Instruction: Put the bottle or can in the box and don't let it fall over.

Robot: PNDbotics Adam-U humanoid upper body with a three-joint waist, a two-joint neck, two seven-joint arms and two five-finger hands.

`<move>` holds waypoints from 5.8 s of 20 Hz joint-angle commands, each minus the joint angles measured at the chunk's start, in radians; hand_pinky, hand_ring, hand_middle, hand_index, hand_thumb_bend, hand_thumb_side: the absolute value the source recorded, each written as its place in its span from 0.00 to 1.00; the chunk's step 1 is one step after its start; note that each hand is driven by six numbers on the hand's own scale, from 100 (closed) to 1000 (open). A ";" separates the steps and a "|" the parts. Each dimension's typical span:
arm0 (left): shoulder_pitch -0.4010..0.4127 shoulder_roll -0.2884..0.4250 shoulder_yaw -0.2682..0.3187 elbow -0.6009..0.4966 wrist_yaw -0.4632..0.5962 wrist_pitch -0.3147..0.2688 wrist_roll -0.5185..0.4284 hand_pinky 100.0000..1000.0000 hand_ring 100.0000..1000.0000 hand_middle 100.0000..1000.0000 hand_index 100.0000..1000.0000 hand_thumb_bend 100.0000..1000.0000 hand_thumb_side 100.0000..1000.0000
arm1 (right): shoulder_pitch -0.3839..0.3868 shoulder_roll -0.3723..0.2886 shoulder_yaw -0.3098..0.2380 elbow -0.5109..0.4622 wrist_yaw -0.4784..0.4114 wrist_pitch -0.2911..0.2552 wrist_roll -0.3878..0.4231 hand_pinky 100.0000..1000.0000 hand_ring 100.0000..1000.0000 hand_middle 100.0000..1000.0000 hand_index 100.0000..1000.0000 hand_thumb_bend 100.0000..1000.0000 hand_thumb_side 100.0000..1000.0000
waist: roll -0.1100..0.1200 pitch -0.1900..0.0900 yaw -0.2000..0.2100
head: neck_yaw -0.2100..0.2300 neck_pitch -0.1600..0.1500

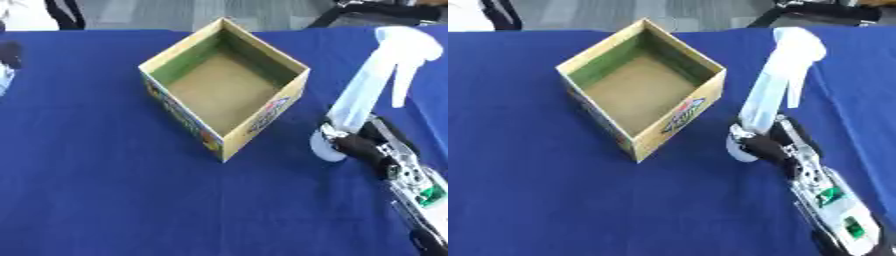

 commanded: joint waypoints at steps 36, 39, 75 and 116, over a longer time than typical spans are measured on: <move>-0.098 -0.004 -0.007 -0.020 0.033 -0.013 -0.021 1.00 1.00 1.00 0.93 0.17 0.12 | -0.274 -0.234 -0.024 -0.177 -0.378 -0.022 -0.125 1.00 1.00 1.00 0.68 0.00 0.27 | -0.022 0.030 0.087 | -0.074 -0.043; -0.126 -0.010 -0.014 -0.020 0.041 -0.017 -0.032 1.00 1.00 1.00 0.93 0.17 0.10 | -0.304 -0.248 -0.013 -0.138 -0.403 -0.047 -0.139 1.00 1.00 1.00 0.68 0.00 0.25 | -0.029 0.043 0.112 | -0.102 -0.058; -0.281 -0.060 -0.058 -0.020 0.080 -0.042 -0.105 1.00 1.00 1.00 0.92 0.16 0.10 | -0.426 -0.280 0.056 0.090 -0.196 -0.199 -0.055 1.00 1.00 1.00 0.90 0.00 0.34 | -0.095 0.123 0.264 | -0.238 -0.155; -0.268 -0.046 -0.056 -0.020 0.085 -0.048 -0.100 1.00 1.00 1.00 0.92 0.17 0.10 | -0.389 -0.278 0.033 0.041 -0.099 -0.053 0.228 1.00 1.00 1.00 1.00 0.00 0.21 | -0.093 0.104 0.245 | -0.231 -0.139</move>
